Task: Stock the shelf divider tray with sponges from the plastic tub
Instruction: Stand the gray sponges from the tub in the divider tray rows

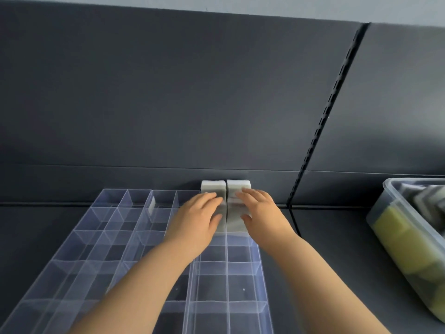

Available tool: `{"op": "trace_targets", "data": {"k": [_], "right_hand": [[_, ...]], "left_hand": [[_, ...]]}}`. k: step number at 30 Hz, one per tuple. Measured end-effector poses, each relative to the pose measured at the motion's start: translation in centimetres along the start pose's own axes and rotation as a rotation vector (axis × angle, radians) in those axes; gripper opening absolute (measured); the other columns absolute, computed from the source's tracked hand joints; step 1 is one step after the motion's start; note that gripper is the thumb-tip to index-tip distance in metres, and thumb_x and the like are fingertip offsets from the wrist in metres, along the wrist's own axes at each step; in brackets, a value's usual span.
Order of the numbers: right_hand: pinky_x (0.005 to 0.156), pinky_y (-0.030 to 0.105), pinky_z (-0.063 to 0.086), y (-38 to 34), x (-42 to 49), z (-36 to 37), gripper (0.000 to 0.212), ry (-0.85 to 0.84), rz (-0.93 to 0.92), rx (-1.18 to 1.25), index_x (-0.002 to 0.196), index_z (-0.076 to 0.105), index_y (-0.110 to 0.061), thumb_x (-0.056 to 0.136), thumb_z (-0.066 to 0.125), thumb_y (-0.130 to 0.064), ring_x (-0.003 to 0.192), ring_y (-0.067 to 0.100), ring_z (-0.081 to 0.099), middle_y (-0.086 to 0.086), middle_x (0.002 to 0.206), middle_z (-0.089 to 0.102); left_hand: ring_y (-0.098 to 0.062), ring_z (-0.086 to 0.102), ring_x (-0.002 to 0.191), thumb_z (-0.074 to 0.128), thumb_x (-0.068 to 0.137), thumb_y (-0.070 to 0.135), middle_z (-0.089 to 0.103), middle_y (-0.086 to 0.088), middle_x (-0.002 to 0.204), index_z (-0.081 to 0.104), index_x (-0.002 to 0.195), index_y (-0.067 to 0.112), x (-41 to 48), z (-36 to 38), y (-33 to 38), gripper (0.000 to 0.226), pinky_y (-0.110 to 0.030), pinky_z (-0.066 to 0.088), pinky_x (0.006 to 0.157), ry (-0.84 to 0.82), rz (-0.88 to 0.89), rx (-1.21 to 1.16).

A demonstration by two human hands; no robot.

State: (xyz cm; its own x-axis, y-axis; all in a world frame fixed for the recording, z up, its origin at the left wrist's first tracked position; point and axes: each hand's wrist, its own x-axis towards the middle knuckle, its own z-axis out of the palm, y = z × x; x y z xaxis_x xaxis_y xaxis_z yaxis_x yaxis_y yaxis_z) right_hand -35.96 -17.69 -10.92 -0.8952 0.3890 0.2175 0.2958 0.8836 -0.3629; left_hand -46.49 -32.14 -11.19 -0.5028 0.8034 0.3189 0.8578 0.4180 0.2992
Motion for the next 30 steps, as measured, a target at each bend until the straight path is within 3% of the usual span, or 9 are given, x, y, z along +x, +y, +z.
{"op": "trace_targets", "data": {"k": [4, 10, 13, 15, 21, 25, 30], "right_hand": [[0.102, 0.017, 0.020, -1.1, -1.3, -1.2, 0.051, 0.091, -0.006, 0.104, 0.138, 0.039, -0.022, 0.090, 0.056, -0.018, 0.135, 0.014, 0.024, -0.005, 0.147, 0.034], [0.103, 0.013, 0.017, -4.3, -4.5, -2.7, 0.048, 0.187, 0.001, 0.168, 0.136, 0.042, -0.026, 0.090, 0.057, -0.029, 0.134, 0.008, 0.026, -0.011, 0.144, 0.035], [0.092, -0.003, 0.011, -6.2, -6.4, -2.8, 0.047, 0.204, 0.015, 0.205, 0.135, 0.042, -0.031, 0.090, 0.055, -0.035, 0.126, -0.006, 0.025, -0.026, 0.130, 0.033], [0.086, -0.008, 0.012, -7.7, -7.8, -2.5, 0.048, 0.182, 0.055, 0.259, 0.135, 0.041, -0.034, 0.090, 0.054, -0.038, 0.121, -0.010, 0.027, -0.029, 0.126, 0.033], [0.101, 0.015, 0.026, -12.2, -13.5, -0.6, 0.050, 0.091, 0.195, 0.295, 0.136, 0.038, -0.036, 0.089, 0.053, -0.044, 0.126, -0.001, 0.035, -0.020, 0.137, 0.041], [0.097, 0.012, 0.025, -14.0, -18.3, 0.0, 0.050, 0.150, 0.282, 0.273, 0.135, 0.039, -0.038, 0.088, 0.053, -0.046, 0.116, -0.011, 0.032, -0.028, 0.126, 0.037], [0.097, 0.013, 0.028, -13.2, -24.7, -1.2, 0.051, 0.176, 0.413, 0.226, 0.136, 0.040, -0.034, 0.088, 0.055, -0.043, 0.124, 0.002, 0.039, -0.017, 0.138, 0.041]], "left_hand": [[-0.025, 0.061, 0.105, 0.067, 0.083, 0.016, 0.065, -0.005, 0.113, 0.063, 0.116, 0.009, -1.6, -2.5, 1.0, 0.035, -0.039, 0.051, 0.083, 0.158, 0.084, 0.057], [-0.022, 0.064, 0.095, 0.068, 0.081, 0.020, 0.068, -0.001, 0.104, 0.065, 0.113, 0.011, -4.8, -6.6, 1.4, 0.034, -0.033, 0.052, 0.071, 0.256, 0.147, 0.120], [-0.020, 0.065, 0.091, 0.065, 0.083, 0.023, 0.068, 0.000, 0.103, 0.064, 0.114, 0.013, -7.0, -8.1, 0.8, 0.033, -0.031, 0.053, 0.069, 0.268, 0.157, 0.129], [-0.020, 0.066, 0.090, 0.065, 0.083, 0.025, 0.069, 0.001, 0.103, 0.063, 0.116, 0.015, -8.7, -8.7, 0.2, 0.034, -0.032, 0.054, 0.067, 0.240, 0.153, 0.118], [-0.014, 0.059, 0.107, 0.055, 0.088, 0.039, 0.062, 0.009, 0.119, 0.054, 0.128, 0.026, -14.9, -9.0, -1.5, 0.042, -0.030, 0.050, 0.080, 0.043, 0.173, 0.059], [-0.011, 0.049, 0.118, 0.042, 0.092, 0.045, 0.054, 0.012, 0.130, 0.044, 0.135, 0.030, -18.2, -8.3, -0.7, 0.046, -0.030, 0.043, 0.091, -0.071, 0.262, -0.013], [-0.006, 0.041, 0.123, 0.034, 0.094, 0.048, 0.047, 0.016, 0.135, 0.035, 0.140, 0.033, -19.8, -7.3, 3.0, 0.049, -0.026, 0.038, 0.095, -0.116, 0.385, -0.096]]}}
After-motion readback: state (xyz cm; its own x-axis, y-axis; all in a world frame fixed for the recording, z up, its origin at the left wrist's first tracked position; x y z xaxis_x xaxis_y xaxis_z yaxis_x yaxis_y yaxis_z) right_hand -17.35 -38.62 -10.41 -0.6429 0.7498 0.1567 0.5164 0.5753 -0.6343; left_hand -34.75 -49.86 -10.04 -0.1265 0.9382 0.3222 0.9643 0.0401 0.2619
